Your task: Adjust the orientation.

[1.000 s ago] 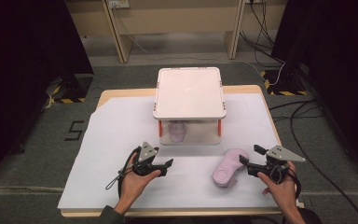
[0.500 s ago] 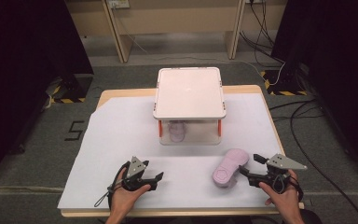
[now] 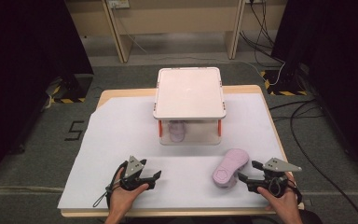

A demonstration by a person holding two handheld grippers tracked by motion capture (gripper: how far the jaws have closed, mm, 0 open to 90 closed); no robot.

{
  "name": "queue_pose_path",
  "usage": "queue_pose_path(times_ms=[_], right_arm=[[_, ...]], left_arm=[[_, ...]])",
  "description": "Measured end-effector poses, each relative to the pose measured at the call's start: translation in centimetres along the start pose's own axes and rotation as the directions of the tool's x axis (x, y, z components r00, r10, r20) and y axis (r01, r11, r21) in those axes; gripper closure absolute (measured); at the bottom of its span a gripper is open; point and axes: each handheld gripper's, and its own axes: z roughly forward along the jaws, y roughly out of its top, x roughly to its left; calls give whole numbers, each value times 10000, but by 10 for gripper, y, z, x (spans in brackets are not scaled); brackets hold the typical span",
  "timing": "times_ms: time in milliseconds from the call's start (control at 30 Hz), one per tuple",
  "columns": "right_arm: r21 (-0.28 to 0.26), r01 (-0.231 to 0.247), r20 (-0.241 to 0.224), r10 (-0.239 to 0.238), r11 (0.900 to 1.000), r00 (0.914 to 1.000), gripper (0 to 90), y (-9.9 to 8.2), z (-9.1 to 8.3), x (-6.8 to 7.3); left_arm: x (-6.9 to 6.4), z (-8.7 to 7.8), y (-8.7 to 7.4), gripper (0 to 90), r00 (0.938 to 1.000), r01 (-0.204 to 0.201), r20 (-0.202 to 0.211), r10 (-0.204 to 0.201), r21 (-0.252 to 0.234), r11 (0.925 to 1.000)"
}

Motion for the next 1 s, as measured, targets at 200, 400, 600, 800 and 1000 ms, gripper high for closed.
queue_pose_path(times_ms=[200, 400, 600, 800, 1000], right_arm=[[507, 294, 121, -300, 9983, 9995, 235, -1, 8, 4], [715, 513, 391, -542, 9961, 9978, 231, 4, 22, 1], [346, 877, 735, -900, 9955, 9932, 304, 14, 31, 1], [300, 1442, 1210, -1468, 9891, 9817, 327, 27, 52, 5], [390, 2576, 1950, -2602, 9655, 9457, 424, 49, 73, 11]], left_arm=[[-1, 1, -1, 248, 9999, -63, 152, 63, 19, 10000], [-2, 4, -1, 248, 9997, -133, 227, 130, 141, 9998], [-2, 5, -1, 248, 9995, -159, 273, 154, 175, 9997], [-2, 5, -1, 248, 9993, -189, 326, 184, 131, 9997], [-3, 5, -1, 247, 9985, -222, 503, 220, 35, 9997]])
